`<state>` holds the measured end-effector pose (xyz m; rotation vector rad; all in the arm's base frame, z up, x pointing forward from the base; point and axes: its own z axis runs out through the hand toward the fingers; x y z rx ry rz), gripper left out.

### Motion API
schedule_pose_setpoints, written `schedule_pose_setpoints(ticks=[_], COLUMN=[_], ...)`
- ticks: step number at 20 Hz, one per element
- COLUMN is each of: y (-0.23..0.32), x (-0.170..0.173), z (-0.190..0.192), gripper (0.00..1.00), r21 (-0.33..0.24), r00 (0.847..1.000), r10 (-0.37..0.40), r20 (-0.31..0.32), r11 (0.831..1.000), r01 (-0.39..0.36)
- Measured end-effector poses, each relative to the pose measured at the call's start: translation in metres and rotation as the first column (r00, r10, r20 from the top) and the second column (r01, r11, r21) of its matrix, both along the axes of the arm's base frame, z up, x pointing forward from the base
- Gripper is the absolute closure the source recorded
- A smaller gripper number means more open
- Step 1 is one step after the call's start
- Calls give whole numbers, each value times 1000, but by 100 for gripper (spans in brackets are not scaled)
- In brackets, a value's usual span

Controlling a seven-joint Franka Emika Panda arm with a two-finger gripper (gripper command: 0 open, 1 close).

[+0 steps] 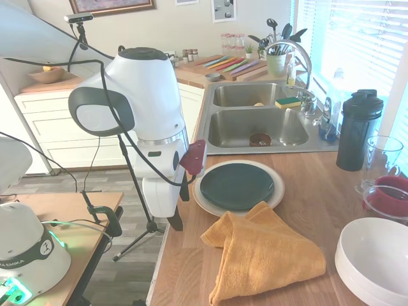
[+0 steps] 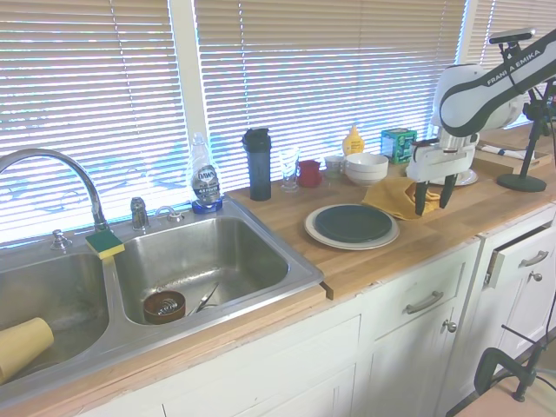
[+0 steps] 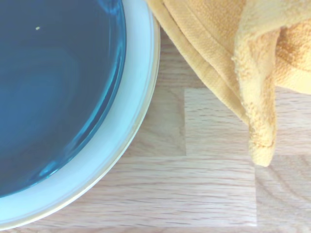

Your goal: Wipe the blue plate in counterclockwise motion

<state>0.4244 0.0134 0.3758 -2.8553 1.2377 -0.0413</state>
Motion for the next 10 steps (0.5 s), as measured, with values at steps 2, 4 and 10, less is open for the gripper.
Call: schedule_pose_setpoints(ticks=[2, 4, 10], y=[0, -1, -16], x=[0, 2, 27], z=[0, 0, 9], gripper=[0, 0, 0], r21=[-2, -3, -25], r00=[1000, 1000, 998], r10=[-5, -22, -47], r20=[-1, 1, 38], r11=[1000, 1000, 999], r01=[5, 22, 48])
